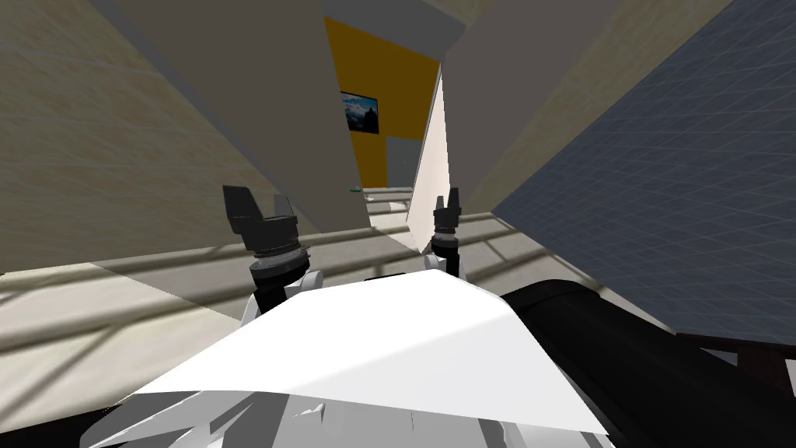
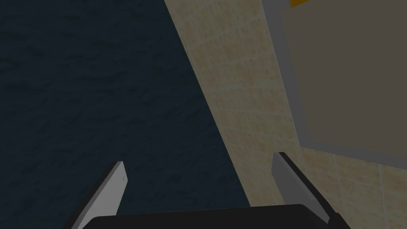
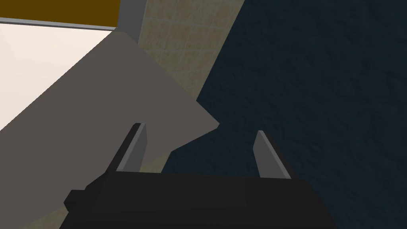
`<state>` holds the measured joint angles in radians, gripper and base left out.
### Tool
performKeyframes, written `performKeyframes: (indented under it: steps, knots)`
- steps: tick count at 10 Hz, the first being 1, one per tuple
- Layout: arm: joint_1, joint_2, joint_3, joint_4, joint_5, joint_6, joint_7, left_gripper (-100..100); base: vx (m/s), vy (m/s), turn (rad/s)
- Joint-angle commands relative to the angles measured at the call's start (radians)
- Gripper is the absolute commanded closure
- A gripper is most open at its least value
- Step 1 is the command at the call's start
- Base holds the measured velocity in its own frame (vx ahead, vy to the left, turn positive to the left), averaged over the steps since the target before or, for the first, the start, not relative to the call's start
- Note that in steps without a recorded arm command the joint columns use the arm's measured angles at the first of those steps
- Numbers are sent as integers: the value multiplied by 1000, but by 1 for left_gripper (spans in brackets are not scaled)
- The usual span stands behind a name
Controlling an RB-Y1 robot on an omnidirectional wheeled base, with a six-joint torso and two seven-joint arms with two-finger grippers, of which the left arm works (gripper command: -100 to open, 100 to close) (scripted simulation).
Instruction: Pull the door open
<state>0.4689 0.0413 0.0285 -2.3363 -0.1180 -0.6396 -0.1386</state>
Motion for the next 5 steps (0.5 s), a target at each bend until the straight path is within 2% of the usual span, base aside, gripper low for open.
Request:
performKeyframes:
  steps: [1,5]
  knots:
    - [-6,7,3,31,4,-3,6,-100,89,5,-36]
    - [-22,21,12,112,16,-11,22,-100,148,5,-28]
